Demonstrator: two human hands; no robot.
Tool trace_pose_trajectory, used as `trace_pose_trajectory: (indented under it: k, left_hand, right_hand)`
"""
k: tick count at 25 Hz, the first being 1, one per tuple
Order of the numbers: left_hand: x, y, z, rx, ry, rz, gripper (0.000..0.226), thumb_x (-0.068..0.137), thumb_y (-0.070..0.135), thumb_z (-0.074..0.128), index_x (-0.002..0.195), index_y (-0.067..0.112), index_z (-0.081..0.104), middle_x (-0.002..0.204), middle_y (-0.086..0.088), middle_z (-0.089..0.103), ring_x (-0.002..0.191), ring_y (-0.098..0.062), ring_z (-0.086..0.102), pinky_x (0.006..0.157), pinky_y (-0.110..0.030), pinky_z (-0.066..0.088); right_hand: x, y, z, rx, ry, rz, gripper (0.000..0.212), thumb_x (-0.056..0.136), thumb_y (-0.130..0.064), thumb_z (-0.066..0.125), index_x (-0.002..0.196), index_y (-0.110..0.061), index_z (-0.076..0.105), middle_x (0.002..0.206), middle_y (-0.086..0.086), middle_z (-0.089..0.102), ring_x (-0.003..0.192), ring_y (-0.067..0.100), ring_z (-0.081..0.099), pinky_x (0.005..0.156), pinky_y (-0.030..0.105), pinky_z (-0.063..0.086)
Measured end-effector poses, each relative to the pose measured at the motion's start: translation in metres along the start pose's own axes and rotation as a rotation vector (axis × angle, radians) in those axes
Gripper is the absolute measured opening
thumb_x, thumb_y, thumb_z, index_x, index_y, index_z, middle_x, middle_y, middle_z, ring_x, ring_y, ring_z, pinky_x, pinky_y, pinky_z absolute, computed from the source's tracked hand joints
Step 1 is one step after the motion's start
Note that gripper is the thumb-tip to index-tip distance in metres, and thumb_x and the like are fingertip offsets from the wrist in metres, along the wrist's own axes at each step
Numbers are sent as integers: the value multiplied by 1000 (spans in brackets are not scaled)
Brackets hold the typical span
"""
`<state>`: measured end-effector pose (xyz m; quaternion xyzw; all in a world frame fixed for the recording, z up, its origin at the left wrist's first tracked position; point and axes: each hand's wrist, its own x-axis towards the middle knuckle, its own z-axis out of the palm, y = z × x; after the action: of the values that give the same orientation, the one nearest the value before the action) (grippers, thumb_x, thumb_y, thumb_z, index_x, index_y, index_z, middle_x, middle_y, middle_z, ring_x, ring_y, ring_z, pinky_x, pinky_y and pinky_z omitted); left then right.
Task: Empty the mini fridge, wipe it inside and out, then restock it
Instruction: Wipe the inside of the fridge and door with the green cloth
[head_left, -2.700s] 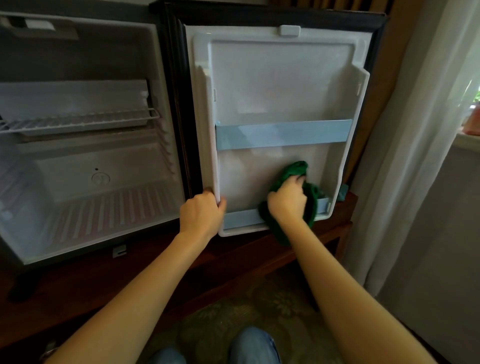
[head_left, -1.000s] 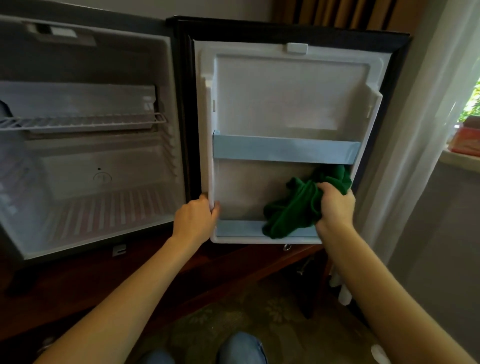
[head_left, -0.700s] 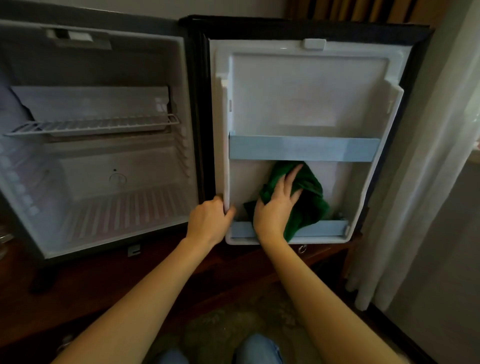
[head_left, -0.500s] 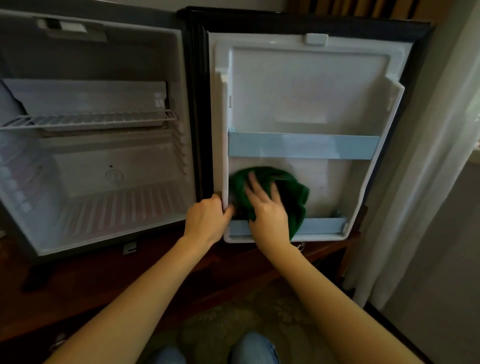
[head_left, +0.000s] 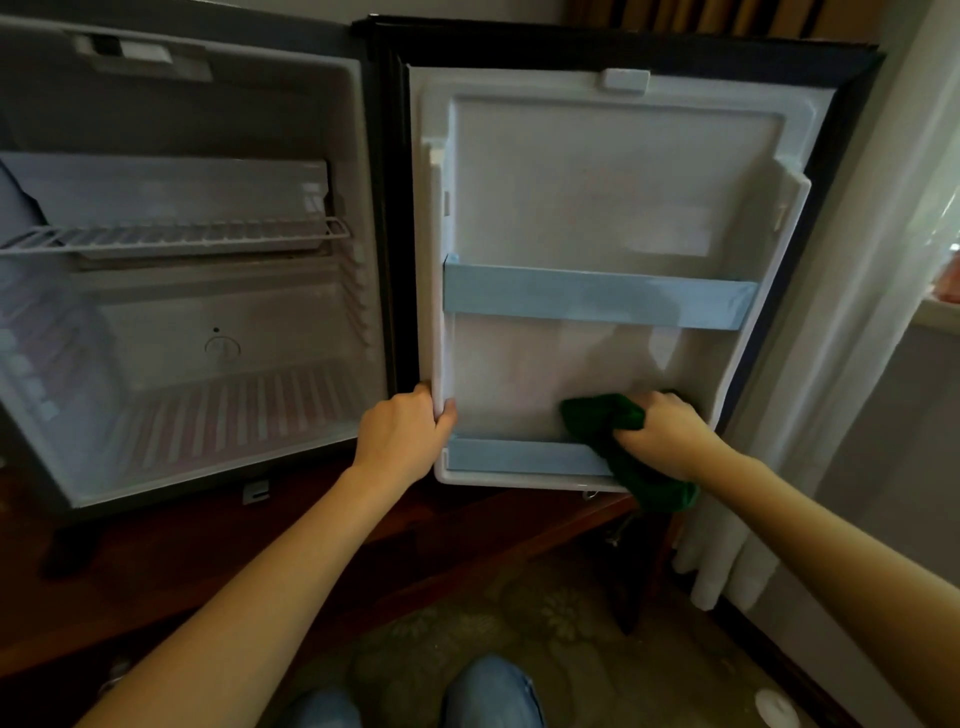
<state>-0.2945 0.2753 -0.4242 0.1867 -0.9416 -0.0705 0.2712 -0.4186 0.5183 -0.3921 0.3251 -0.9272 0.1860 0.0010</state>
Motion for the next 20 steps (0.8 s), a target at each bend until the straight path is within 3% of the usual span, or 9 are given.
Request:
trace_pose_trajectory:
  k: [3, 6, 9, 12, 14, 15, 17, 18, 20]
  left_hand:
    - [0, -1, -2, 20, -33, -7, 43, 99, 44, 36, 113, 9, 56, 86, -7, 66, 61, -17, 48, 48, -26, 32]
    - [2, -6, -9, -31, -142, -7, 56, 92, 63, 34, 106, 13, 56, 87, -4, 63, 66, -16, 51, 53, -27, 37]
    - [0, -15, -22, -201, -186, -82, 68, 84, 74, 22, 80, 14, 53, 73, -1, 57, 63, -17, 54, 50, -29, 34]
    - [-5, -32, -33, -409, -125, -207, 81, 87, 68, 12, 81, 4, 61, 75, -11, 62, 71, -26, 59, 59, -32, 39]
    - [-10, -41, -35, -464, -132, -264, 80, 93, 61, 13, 85, 0, 63, 76, -12, 61, 71, -22, 57, 61, -27, 39]
    - [-14, -44, -36, -468, -143, -271, 76, 94, 60, 13, 81, 3, 62, 72, -10, 59, 70, -20, 56, 61, -26, 38]
    - [-21, -48, -35, -459, -152, -262, 69, 94, 59, 14, 72, 10, 57, 66, -5, 54, 69, -20, 56, 61, -27, 38]
    - [-23, -49, -34, -448, -154, -255, 69, 93, 60, 14, 71, 9, 56, 64, -3, 53, 68, -20, 56, 61, -28, 38]
    - [-25, -50, -31, -434, -153, -242, 76, 90, 64, 15, 75, 2, 57, 61, -5, 49, 66, -26, 57, 61, -31, 38]
  right_hand:
    - [-2, 9, 6, 193, 113, 119, 11, 88, -13, 56, 77, -9, 55, 68, 7, 58, 61, 23, 55, 55, 30, 44]
    - [-17, -7, -4, 851, 398, 211, 10, 87, -1, 53, 78, -6, 55, 68, 11, 55, 63, 24, 55, 59, 34, 47]
    - [-47, -31, -8, 1050, 649, 62, 16, 86, 5, 52, 80, -10, 56, 74, 6, 57, 67, 10, 60, 63, 27, 53]
    - [-54, -63, 16, 605, 742, -193, 33, 87, -12, 58, 120, -7, 55, 119, 5, 57, 115, 18, 52, 103, 39, 41]
    - [-27, -87, 46, 142, 368, -279, 71, 87, -31, 63, 147, -11, 31, 147, 5, 38, 137, 30, 27, 114, 42, 22]
    - [-15, -101, 67, -74, 235, -262, 85, 83, -36, 69, 149, -10, 25, 147, 9, 39, 135, 34, 30, 110, 44, 30]
    - [3, -121, 103, -352, 158, -217, 90, 60, -32, 87, 134, 1, 49, 113, 16, 63, 103, 35, 60, 72, 41, 55]
    - [6, -126, 109, -429, 160, -185, 78, 50, -27, 91, 117, 1, 63, 92, 13, 66, 81, 30, 65, 53, 34, 53]
    - [19, -122, 104, -483, 206, -168, 63, 55, -39, 89, 104, -9, 64, 84, 5, 64, 70, 23, 63, 47, 28, 46]
